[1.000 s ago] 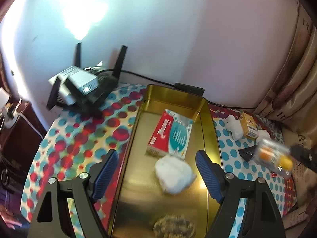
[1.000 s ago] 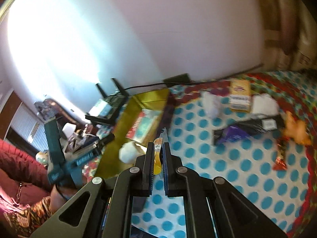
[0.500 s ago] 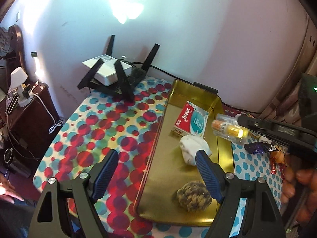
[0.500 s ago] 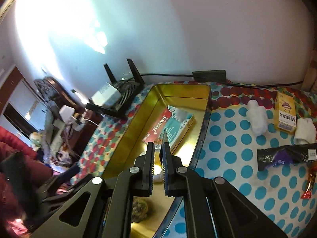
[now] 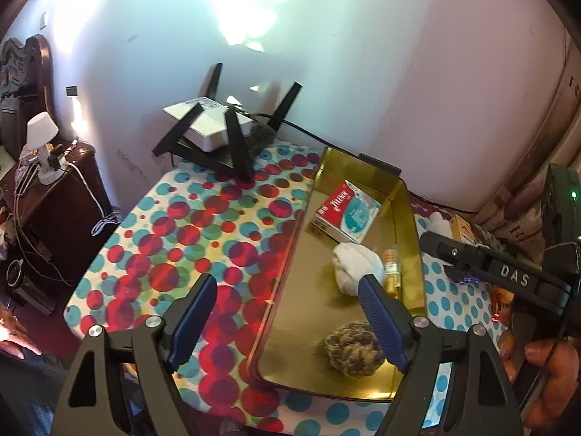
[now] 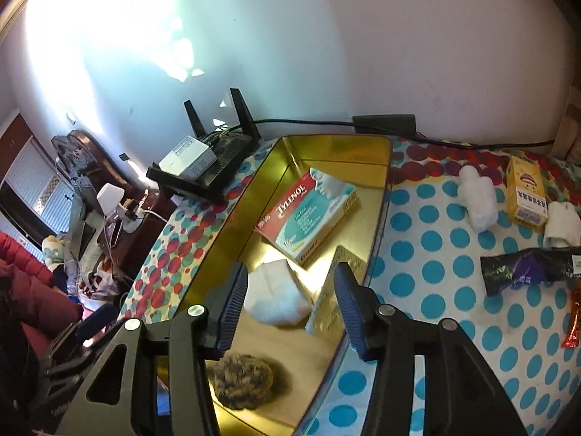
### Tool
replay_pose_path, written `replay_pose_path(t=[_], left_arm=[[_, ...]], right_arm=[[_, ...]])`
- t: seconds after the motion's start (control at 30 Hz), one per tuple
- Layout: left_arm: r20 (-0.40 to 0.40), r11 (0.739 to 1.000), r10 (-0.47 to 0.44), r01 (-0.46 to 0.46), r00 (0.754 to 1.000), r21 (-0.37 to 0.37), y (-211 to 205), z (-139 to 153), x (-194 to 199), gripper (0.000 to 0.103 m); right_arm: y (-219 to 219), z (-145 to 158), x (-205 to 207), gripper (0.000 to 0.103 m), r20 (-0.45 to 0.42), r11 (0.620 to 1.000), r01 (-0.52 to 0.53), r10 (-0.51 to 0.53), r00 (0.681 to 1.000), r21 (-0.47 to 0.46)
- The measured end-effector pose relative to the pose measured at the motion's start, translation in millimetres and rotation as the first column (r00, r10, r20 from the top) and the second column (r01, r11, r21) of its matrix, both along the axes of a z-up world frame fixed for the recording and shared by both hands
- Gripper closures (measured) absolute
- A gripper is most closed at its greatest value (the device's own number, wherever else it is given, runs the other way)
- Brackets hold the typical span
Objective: Organize objects
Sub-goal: 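Carry the orange-capped bottle into the gold tray and release it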
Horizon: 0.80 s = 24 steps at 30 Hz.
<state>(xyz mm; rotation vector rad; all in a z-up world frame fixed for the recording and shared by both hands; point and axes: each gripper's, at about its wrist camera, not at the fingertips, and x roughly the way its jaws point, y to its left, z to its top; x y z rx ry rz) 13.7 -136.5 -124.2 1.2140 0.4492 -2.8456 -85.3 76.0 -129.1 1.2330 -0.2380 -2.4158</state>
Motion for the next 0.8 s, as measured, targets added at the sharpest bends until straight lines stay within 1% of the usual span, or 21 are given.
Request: replay_pose_path(t=[0.2, 0.33, 0.63, 0.8], left_arm=[[0.002, 0.998, -0.056, 0.056, 0.998, -0.005, 22, 1, -5, 0.021], [-0.011, 0.995, -0.092, 0.092, 0.996, -0.031, 37, 6, -7, 0.021], [-0.023, 0.987, -0.158, 0.157, 0.987, -0.027, 67, 8, -14, 0.021], [-0.013, 0.975, -0.22, 0.22, 0.975, -0.027, 94, 6, -19, 0.021]], right_arm=[[20, -2, 11, 0.042, 0.014, 0.999, 0.032, -0.032, 0.999, -0.006], [36, -4, 15, 0.042, 0.021, 0.998, 0.065, -0.065, 0.998, -0.003], [79, -2, 22, 0.039, 0.005, 0.99, 0.143, -0.143, 0.99, 0.014], [103, -4, 29, 0.038, 0.008, 0.981, 0.189, -0.189, 0.982, 0.036]])
